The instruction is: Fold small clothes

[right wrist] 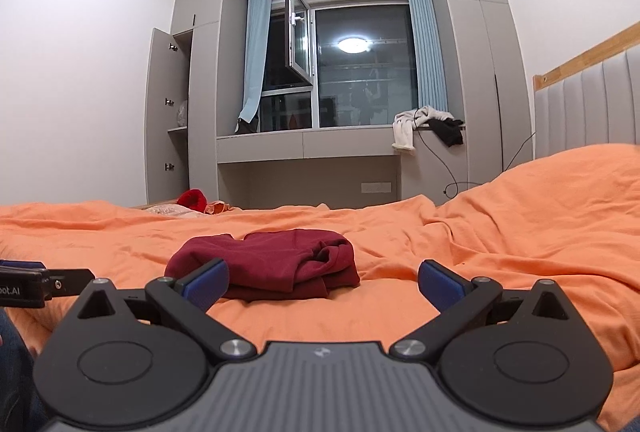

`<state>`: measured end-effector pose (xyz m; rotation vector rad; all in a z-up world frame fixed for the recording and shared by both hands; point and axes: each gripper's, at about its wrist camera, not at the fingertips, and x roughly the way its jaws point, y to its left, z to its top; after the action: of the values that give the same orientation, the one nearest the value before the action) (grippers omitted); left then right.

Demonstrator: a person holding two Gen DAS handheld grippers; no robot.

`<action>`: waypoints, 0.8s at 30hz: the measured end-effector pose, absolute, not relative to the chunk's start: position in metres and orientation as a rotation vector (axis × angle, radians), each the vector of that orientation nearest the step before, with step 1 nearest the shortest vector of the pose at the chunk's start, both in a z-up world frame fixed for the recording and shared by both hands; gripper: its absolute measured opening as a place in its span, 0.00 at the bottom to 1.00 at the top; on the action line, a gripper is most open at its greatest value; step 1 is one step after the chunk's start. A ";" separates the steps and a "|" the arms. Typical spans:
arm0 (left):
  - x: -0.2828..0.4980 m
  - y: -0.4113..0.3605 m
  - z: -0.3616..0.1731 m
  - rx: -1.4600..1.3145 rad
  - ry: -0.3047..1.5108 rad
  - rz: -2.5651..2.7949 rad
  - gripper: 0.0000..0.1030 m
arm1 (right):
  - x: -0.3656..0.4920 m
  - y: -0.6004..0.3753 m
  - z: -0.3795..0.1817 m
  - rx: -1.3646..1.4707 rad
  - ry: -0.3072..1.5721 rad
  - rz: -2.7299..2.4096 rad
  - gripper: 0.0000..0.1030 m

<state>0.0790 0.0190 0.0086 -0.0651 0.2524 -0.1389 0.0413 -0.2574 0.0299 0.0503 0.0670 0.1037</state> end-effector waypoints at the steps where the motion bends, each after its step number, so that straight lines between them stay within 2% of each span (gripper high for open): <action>1: 0.077 0.019 0.007 -0.065 0.258 -0.140 0.99 | 0.039 -0.257 0.029 0.049 0.069 0.103 1.00; 24: 0.072 0.014 0.001 -0.042 0.285 -0.139 0.99 | 0.040 -0.263 0.022 0.048 0.092 0.083 1.00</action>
<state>0.0725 0.0137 0.0009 -0.0420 0.2848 -0.1393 0.0403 -0.2629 0.0224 0.0485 0.0919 0.0827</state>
